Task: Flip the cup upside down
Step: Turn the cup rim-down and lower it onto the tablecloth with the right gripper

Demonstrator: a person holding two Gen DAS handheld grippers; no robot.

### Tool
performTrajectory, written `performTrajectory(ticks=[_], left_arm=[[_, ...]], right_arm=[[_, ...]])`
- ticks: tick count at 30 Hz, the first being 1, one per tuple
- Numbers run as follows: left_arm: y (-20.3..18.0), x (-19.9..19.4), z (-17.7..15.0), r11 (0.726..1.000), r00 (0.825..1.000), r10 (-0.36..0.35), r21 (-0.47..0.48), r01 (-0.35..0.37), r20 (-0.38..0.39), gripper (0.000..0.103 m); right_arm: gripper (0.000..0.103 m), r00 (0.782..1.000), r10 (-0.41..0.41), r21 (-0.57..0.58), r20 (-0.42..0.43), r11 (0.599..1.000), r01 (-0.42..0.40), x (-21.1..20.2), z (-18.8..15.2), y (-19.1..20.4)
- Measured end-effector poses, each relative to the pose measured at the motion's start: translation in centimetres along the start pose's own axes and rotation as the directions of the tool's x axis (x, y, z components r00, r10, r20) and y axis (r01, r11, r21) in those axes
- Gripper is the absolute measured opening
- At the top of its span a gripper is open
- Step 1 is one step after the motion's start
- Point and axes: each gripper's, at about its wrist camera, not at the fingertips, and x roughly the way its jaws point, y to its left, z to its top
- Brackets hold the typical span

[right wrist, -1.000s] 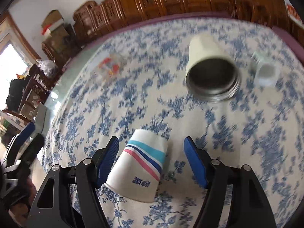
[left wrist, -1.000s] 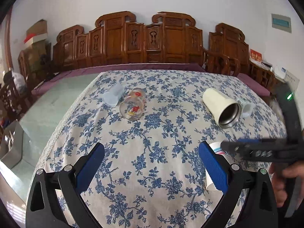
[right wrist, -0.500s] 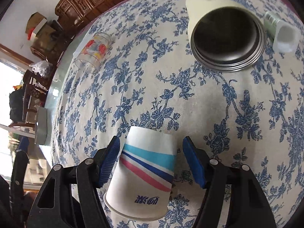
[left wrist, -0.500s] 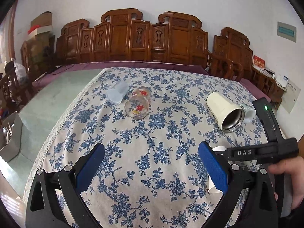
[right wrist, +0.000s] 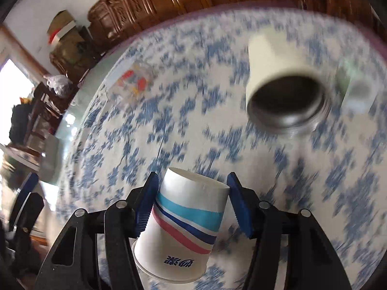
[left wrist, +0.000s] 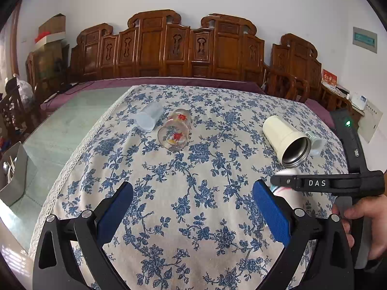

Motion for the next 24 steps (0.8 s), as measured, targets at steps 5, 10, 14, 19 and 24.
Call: performTrajectory(ticks=[5,10,14,19,24], left_arm=[[0.0,0.2,-0.1,1.0,1.0,0.003,0.003,-0.003,-0.004,0.095],[0.0,0.3,-0.1,1.0,1.0,0.005,0.007,-0.005,-0.009,0.095],[0.0,0.4,-0.1,1.0,1.0,0.004,0.006,-0.004,-0.009,0.095],[-0.1,0.3,-0.2,1.0,1.0,0.006,0.012,-0.006,-0.007,0.095],[-0.1,0.3,-0.2,1.0,1.0,0.008,0.012,-0.008,-0.007,0.095]], right_arm=[[0.061,0.974,-0.118,-0.182,0.196,0.971,0.154,-1.2,0.2,1.8],[0.061,0.937,-0.171,-0.257,0.305,0.933,0.254,-1.0,0.2,2.1],[0.061,0.91,-0.206,-0.31,0.359,0.893,0.325,-1.1,-0.9,2.7],[0.062,0.893,-0.218,-0.338,0.395,0.869,0.362,-1.6,-2.6,3.4],[0.062,0.898,-0.213,-0.353,0.386,0.865,0.357,-2.0,-4.2,3.9]])
